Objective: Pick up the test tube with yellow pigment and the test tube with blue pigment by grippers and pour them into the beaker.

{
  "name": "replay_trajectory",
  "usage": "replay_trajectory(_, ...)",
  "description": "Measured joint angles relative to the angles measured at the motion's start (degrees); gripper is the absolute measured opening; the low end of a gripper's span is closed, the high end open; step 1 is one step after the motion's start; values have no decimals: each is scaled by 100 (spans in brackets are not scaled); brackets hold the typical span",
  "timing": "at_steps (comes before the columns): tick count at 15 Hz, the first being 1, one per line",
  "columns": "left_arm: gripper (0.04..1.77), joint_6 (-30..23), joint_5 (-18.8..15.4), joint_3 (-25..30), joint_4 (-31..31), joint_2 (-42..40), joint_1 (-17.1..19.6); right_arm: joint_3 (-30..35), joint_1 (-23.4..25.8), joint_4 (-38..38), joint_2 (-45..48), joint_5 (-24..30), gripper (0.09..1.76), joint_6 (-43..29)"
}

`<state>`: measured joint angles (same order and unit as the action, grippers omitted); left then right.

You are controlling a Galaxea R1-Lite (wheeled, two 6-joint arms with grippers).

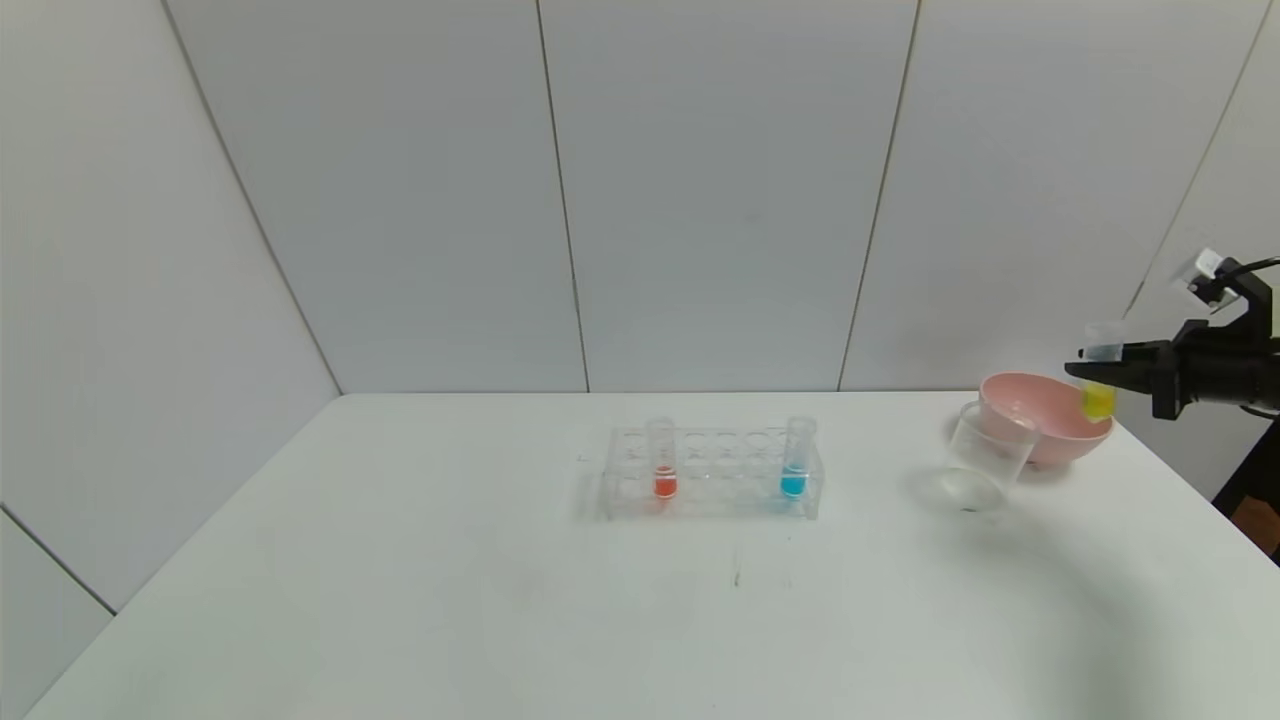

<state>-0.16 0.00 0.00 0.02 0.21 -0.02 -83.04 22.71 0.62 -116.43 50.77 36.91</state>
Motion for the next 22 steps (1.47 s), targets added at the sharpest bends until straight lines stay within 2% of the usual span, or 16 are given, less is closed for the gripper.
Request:
replay_trajectory(4, 176, 2, 0, 0, -2, 0, 2, -1354, -15, -1685, -443, -112, 53, 830)
replay_trajectory(10, 176, 0, 0, 0, -2, 0, 2, -2926, -133, -3434, -939, -521, 53, 1930)
replay_trajectory(12, 176, 0, 0, 0, -2, 0, 2, -3082, -235, -3593, -1017, -824, 53, 2259)
replay_trajectory(17, 176, 0, 0, 0, -2, 0, 0, -3151, -566, -3855, -1056, -1367, 53, 2338)
replay_trajectory(20, 176, 0, 0, 0, -2, 0, 0, -3154, -745, -4233, -969, -2046, 53, 2521)
replay_trajectory(22, 176, 0, 0, 0, -2, 0, 0, -3156, -869, -4331, -890, -2239, 53, 2565)
